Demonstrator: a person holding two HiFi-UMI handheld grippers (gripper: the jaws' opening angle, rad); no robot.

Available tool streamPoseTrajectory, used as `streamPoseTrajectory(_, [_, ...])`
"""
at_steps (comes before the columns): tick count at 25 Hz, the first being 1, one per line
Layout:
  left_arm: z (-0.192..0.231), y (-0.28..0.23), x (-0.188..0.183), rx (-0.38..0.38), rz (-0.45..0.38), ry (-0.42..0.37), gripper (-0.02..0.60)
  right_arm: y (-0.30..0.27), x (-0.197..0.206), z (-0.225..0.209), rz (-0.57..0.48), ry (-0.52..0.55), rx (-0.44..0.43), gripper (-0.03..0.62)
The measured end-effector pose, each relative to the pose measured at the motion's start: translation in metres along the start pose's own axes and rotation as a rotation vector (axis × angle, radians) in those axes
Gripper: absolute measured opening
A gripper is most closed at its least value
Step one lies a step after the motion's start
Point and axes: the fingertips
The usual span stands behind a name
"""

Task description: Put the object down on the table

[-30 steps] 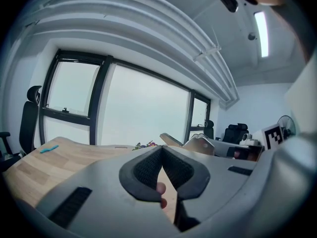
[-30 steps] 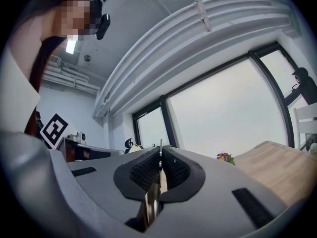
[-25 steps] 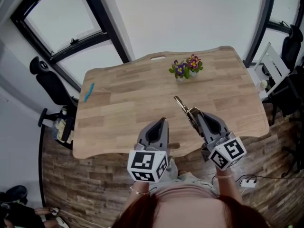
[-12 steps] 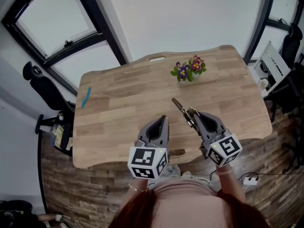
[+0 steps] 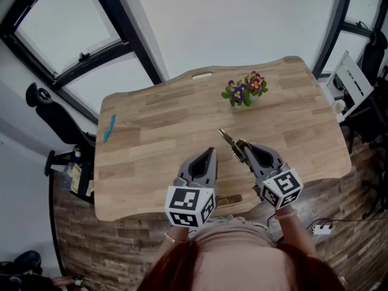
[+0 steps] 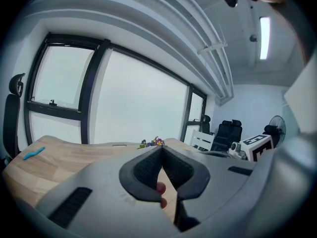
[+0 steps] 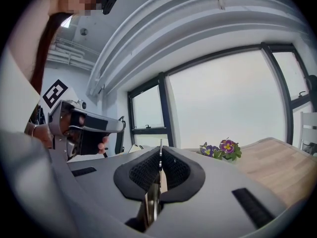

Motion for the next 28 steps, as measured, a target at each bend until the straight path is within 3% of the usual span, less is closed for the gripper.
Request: streamPoseTrajectory(28, [0.052,-0.030,0.020,-0.016,0.060,0.060,0.002,-0.066,0.087,-0.020,0.227,0.073,0.006,0.005])
Point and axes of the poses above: the fingertips, and each gripper's own axes: y backward along the fingers, z to its left, x out of its underside
